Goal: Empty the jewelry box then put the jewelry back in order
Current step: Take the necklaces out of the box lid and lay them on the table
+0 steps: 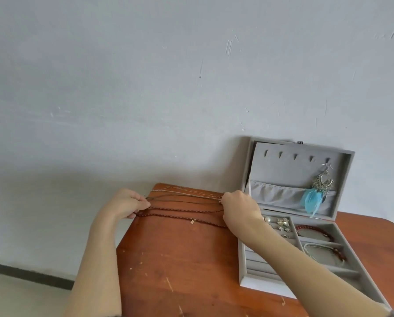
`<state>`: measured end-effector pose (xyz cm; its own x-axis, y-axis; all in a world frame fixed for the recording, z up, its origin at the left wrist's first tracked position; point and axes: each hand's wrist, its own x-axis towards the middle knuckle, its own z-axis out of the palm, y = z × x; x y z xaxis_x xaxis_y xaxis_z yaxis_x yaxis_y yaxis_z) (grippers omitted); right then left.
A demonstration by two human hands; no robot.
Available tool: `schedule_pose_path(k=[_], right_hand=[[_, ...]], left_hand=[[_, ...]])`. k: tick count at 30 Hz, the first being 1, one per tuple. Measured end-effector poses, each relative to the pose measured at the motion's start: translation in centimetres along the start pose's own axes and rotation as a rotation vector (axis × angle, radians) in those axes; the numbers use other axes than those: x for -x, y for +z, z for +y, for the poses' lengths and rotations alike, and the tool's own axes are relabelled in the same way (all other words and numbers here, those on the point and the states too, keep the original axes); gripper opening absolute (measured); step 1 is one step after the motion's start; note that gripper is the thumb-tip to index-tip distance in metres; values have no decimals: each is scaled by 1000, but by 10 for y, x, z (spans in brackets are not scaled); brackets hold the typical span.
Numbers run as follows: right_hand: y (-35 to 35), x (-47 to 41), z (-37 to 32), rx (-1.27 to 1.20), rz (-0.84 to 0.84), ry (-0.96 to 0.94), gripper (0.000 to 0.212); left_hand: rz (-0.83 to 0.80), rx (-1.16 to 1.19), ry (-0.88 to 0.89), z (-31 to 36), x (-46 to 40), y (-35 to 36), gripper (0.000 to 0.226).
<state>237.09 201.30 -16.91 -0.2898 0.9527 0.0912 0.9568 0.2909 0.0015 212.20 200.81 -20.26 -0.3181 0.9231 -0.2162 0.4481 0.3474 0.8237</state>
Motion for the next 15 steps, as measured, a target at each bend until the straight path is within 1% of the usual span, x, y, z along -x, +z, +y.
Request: schedule_pose_path(k=[2, 3, 4, 5, 7, 9, 12, 15], right_hand=[[0, 3, 1, -10, -9, -49, 23], [1, 5, 2, -18, -2, -104, 20], [2, 8, 3, -23, -3, -173, 22], [5, 11, 4, -23, -25, -234, 30], [12, 21, 1, -16, -136, -291, 52], [20, 30, -5, 11, -241, -276, 65], [26, 32, -13, -3, -299, -185, 73], [26, 30, -19, -27, -359, -113, 80]], left_hand=[[-10, 29, -9, -1, -1, 0, 7], [-14, 39, -13, -2, -2, 0, 7], [-17, 43, -14, -2, -1, 0, 7], [-22, 44, -17, -3, -1, -1, 6], [-43, 40, -29, -3, 0, -3, 5], [-84, 33, -39, -4, 1, -6, 10], [-144, 35, -36, -3, 5, -9, 18], [-184, 47, -30, -3, 8, -10, 21]])
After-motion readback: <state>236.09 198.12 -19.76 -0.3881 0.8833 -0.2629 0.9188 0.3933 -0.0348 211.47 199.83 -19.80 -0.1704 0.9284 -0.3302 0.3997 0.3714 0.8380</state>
